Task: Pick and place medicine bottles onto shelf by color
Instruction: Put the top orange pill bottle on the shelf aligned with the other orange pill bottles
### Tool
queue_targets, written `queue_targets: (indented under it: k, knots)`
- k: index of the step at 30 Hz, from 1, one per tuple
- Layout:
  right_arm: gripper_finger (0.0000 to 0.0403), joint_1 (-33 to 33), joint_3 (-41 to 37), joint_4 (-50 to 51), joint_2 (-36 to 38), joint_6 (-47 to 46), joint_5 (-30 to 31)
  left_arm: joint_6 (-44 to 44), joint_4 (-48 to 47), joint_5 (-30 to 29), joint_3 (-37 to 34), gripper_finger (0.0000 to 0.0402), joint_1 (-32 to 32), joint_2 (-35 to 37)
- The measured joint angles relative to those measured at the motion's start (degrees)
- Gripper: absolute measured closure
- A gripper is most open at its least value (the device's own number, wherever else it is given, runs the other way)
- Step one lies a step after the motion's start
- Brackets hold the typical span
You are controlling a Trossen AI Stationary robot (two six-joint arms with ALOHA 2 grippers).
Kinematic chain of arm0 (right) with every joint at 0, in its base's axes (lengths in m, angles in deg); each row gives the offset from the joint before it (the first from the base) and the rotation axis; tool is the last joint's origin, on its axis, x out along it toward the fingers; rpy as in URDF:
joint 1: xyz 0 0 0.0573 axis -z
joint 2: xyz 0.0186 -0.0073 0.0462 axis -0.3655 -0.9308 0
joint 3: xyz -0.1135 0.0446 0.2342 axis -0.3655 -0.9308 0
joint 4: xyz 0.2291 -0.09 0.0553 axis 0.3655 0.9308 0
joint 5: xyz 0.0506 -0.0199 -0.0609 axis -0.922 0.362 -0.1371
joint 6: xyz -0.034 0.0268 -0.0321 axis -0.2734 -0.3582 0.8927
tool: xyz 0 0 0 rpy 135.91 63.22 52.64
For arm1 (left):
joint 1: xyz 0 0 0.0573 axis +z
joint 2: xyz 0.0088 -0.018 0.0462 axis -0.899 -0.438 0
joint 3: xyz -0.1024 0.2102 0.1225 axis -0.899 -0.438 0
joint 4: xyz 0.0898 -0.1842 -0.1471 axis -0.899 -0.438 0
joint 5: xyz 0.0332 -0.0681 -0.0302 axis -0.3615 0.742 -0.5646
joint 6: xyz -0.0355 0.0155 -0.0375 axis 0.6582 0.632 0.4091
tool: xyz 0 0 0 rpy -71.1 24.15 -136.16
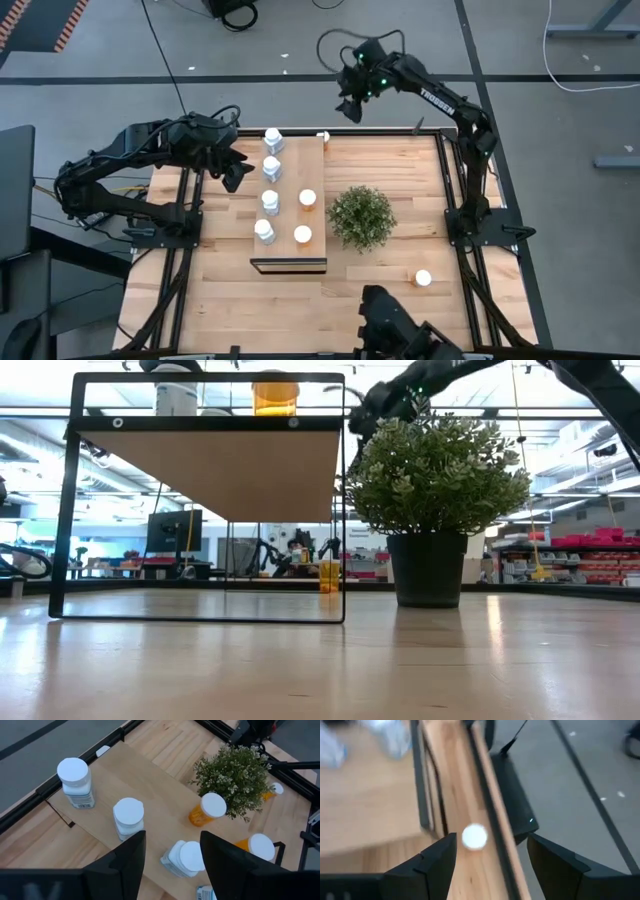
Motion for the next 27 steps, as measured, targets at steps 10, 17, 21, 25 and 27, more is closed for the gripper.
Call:
queue_targets:
  k: [10,17,21,25,27]
  knots:
    - [0.0141,-1.8,-17.2,-9.8,0.0,5.2,-0.2,2.5,-0.1,0.0,0.0,0.0206,0.0,0.0]
    - [0.0107,-3.1,-25.3,-24.1,0.0,8.4,-0.2,5.7,-0.5,0.0,0.0,0.0201,0.0,0.0]
    - [0.0096,-3.1,-29.6,-30.6,0.0,7.5,-0.1,6.8,-1.0,0.2,0.0,0.0201,0.0,0.0]
    - [0.0095,-3.2,-34.0,-35.0,0.0,7.4,0.0,8.1,-1.2,0.2,0.0,0.0204,0.0,0.0]
    - [0.0095,-3.2,-35.8,-37.1,0.0,7.4,-0.1,8.2,-1.2,0.2,0.0,0.0204,0.0,0.0]
